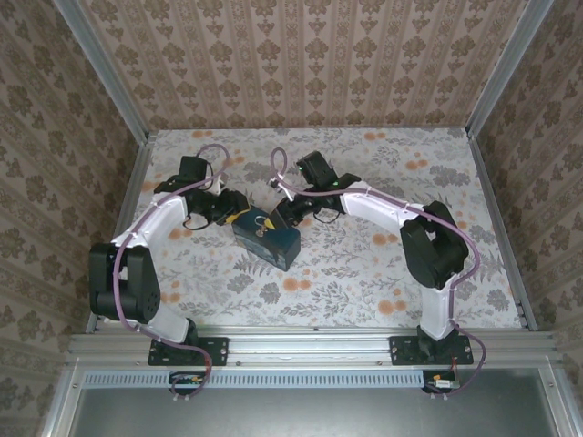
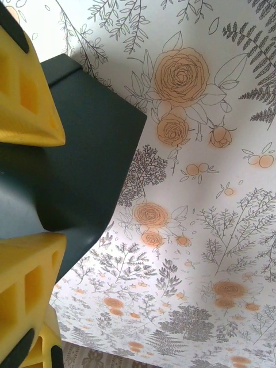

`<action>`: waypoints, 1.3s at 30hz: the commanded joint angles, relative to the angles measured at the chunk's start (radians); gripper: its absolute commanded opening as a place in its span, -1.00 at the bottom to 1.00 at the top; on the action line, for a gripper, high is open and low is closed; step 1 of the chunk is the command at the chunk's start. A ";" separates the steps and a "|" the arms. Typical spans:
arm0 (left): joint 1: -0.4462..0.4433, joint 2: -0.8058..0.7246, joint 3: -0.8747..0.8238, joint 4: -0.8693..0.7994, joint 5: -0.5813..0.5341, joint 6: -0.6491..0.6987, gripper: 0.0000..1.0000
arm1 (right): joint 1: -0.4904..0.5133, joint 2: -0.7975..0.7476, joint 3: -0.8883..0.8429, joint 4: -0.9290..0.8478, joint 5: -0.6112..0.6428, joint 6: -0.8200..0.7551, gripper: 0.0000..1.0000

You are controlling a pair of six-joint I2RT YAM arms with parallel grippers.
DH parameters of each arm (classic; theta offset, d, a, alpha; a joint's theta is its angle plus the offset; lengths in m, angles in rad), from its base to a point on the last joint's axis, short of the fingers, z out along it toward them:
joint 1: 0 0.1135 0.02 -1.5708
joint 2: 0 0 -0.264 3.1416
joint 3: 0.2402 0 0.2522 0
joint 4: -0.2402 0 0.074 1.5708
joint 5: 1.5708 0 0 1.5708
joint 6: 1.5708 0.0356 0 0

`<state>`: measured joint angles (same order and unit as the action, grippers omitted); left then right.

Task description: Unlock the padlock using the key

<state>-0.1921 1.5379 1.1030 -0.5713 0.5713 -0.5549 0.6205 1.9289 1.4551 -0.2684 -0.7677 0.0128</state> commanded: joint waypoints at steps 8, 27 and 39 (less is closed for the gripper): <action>0.003 -0.048 0.000 0.009 0.037 -0.025 -0.11 | 0.048 -0.125 -0.186 0.347 0.343 0.334 -0.56; 0.107 -0.093 0.071 -0.023 0.038 0.010 0.15 | -0.264 -0.343 -0.624 0.329 0.755 0.368 -0.46; 0.108 -0.139 0.033 -0.037 0.022 0.018 0.15 | -0.248 -0.412 -0.701 0.272 0.919 0.351 0.57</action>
<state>-0.0891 1.4399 1.1511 -0.5842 0.5953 -0.5667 0.3298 1.5906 0.7101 0.0338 0.1074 0.4313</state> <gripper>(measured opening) 0.576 0.749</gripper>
